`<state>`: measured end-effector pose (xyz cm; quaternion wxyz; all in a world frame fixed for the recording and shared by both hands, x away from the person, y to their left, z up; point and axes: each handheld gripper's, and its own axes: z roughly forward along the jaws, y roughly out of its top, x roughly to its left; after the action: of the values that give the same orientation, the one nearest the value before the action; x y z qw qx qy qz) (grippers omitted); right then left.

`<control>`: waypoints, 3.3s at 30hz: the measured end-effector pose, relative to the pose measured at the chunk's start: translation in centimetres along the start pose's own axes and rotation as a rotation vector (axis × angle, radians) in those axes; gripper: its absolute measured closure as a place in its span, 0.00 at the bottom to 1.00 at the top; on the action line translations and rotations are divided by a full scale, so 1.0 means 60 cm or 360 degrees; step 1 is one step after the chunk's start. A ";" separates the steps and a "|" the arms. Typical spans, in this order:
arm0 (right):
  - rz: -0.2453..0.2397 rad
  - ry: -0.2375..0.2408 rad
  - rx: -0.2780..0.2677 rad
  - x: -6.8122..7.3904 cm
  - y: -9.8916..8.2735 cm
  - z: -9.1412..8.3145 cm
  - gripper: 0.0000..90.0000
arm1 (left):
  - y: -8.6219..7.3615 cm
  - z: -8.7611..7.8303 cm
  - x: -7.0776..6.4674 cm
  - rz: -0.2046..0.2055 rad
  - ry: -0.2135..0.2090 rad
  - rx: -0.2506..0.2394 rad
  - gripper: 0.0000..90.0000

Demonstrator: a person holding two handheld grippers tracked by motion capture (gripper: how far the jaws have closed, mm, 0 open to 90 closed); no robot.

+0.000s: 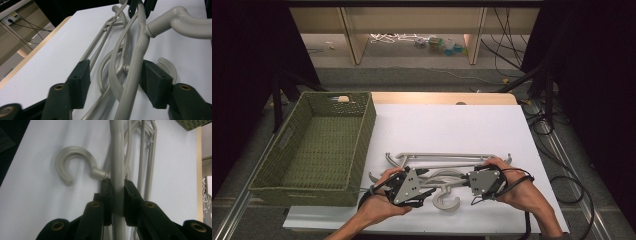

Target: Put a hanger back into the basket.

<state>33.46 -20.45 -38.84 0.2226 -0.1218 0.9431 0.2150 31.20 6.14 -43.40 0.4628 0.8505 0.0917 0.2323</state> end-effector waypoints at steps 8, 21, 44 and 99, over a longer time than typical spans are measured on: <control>-0.0104 0.0027 -0.0067 -0.003 0.007 -0.001 0.89 | 0.000 0.005 -0.005 0.0186 -0.0072 0.0109 0.72; -0.0029 0.0042 -0.0099 0.001 0.006 -0.014 0.89 | 0.010 0.001 -0.006 0.0298 -0.0028 0.0126 0.74; -0.0028 0.0092 -0.0099 0.000 0.005 -0.007 0.89 | 0.017 0.004 -0.021 0.0356 -0.0119 0.0228 0.84; 0.1256 -0.0699 -0.0818 0.072 -0.045 -0.029 0.27 | 0.048 -0.176 0.123 -0.0816 -0.0158 -0.0079 0.88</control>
<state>29.92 -24.22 -40.44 0.2802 0.2402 0.7651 0.5276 32.40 15.13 -33.82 0.5312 0.7983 0.2757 0.0677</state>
